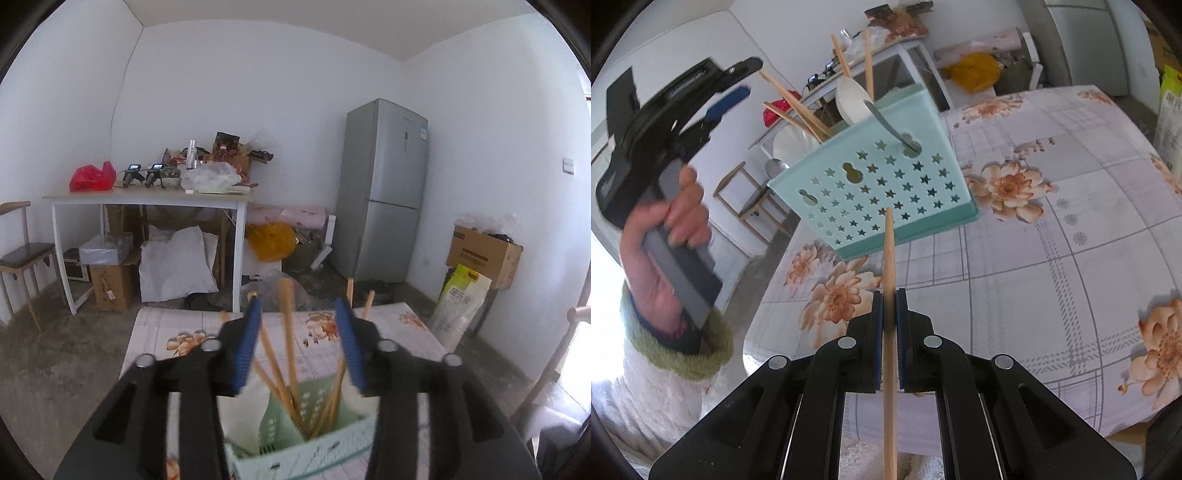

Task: Organize utensils
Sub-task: 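Open the left gripper to drop its chopstick into the green holder, then lower the chopstick into the green holder and open the right gripper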

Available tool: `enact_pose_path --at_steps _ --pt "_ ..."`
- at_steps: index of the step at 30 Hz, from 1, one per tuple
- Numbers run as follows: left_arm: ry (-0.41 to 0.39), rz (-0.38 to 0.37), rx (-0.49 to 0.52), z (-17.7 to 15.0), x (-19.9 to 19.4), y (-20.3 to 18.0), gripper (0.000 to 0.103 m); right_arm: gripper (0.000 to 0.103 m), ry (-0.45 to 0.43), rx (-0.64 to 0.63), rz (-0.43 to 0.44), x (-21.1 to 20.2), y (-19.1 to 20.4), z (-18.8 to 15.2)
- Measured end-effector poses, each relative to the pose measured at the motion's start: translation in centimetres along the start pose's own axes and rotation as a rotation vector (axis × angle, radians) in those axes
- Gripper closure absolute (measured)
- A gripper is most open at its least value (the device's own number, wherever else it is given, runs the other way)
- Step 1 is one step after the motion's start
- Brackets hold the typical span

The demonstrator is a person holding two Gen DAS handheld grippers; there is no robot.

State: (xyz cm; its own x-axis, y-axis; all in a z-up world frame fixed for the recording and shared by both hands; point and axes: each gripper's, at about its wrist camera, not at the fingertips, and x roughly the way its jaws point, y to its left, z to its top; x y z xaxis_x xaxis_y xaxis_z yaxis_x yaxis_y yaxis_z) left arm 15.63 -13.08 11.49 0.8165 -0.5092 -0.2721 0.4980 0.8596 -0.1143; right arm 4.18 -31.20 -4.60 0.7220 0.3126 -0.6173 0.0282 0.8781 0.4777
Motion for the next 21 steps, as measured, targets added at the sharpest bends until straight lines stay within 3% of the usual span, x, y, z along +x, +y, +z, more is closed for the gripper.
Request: enact_pose_path --at_steps 3,9,15,21 --pt "0.01 -0.001 -0.005 -1.0 -2.1 0.7 0.04 0.098 -0.024 -0.02 0.0 -0.9 0.7 0.5" --pt "0.061 0.014 -0.041 -3.8 -5.7 2.6 0.022 0.098 -0.113 -0.078 0.042 -3.2 3.0 2.8" --pt "0.183 0.043 -0.062 -7.6 -6.7 4.0 0.014 0.098 -0.27 -0.15 0.107 -5.6 6.0 6.7" --pt "0.278 0.098 -0.077 -10.5 -6.4 5.1 0.012 0.098 -0.428 -0.17 0.107 -5.4 8.5 11.3"
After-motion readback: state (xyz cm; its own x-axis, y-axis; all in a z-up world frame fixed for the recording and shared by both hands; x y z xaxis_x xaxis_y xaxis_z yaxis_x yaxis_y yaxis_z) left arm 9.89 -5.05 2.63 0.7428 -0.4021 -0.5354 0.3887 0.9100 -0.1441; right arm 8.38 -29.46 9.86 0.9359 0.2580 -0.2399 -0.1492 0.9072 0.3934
